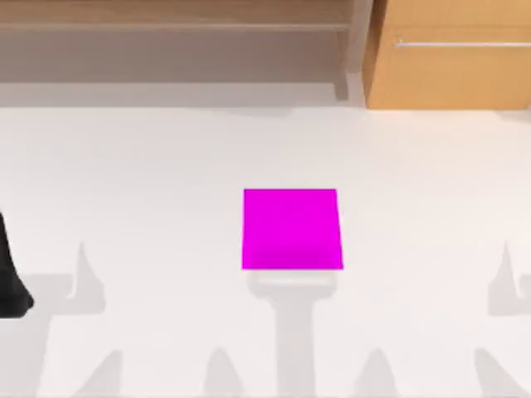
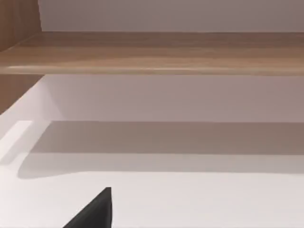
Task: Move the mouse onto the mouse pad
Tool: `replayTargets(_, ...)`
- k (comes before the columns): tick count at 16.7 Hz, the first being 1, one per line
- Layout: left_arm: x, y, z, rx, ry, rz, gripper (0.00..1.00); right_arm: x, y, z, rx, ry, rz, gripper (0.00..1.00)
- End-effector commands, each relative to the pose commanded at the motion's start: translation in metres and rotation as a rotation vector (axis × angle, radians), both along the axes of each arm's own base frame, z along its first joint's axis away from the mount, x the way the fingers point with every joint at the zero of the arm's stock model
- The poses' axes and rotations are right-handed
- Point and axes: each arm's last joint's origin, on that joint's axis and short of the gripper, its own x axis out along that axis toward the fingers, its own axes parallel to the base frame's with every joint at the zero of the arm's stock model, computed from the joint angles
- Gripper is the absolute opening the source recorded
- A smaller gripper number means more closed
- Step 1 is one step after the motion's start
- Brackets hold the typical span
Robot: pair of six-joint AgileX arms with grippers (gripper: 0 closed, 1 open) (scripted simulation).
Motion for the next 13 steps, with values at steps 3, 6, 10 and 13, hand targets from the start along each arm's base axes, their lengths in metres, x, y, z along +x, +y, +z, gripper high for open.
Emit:
replayTargets(3,0.000,0.000,0.000,0.000,0.000,0.000,1.00,0.000,0.000,0.002,-0.001,0.013,-0.001,1.00)
replayTargets(6,0.000,0.000,0.000,0.000,0.000,0.000,1.00,0.001,-0.002,0.015,-0.009,0.115,-0.018,1.00)
replayTargets(10,0.000,0.000,0.000,0.000,0.000,0.000,1.00,0.015,-0.008,0.035,-0.012,0.439,-0.062,1.00)
replayTargets(13,0.000,0.000,0.000,0.000,0.000,0.000,1.00,0.036,-0.015,0.038,0.005,0.805,-0.088,1.00)
